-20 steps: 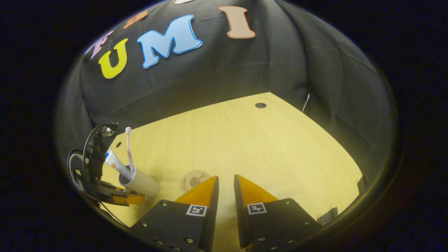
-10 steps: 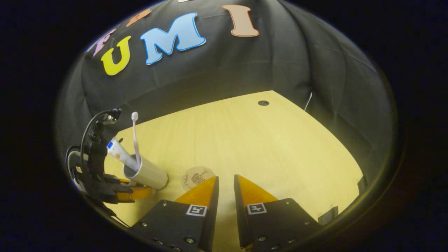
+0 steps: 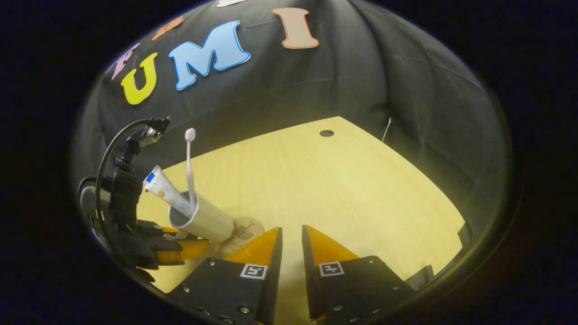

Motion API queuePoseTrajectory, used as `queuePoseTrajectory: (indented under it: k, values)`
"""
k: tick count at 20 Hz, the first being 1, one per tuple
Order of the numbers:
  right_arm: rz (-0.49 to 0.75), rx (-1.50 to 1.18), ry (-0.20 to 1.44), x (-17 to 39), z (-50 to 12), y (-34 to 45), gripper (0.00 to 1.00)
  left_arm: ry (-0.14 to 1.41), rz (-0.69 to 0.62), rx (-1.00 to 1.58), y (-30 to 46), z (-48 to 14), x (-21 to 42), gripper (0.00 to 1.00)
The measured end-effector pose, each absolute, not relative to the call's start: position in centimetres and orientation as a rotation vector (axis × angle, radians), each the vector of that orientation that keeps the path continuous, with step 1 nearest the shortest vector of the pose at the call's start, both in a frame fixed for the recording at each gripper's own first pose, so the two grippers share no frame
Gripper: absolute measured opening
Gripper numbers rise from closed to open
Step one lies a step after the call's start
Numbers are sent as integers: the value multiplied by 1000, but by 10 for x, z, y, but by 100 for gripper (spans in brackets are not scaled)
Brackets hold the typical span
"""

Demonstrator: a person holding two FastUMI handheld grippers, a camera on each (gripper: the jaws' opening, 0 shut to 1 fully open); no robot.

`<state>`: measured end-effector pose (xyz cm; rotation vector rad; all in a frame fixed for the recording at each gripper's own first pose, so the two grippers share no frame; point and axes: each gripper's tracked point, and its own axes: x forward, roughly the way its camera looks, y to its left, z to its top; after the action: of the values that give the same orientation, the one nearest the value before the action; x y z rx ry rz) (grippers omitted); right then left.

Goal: Put the toothbrush and toothpaste on the desktop into the cup, then pick up the cup and place it on the coaster on the desktop.

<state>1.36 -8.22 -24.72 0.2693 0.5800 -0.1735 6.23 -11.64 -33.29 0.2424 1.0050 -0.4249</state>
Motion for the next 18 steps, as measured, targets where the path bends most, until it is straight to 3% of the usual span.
queuePoseTrajectory:
  k: [18]
  values:
    - [-252, 353, 603, 4, -260, -130, 27, 1092, -426, 305, -126, -331, 52, 36]
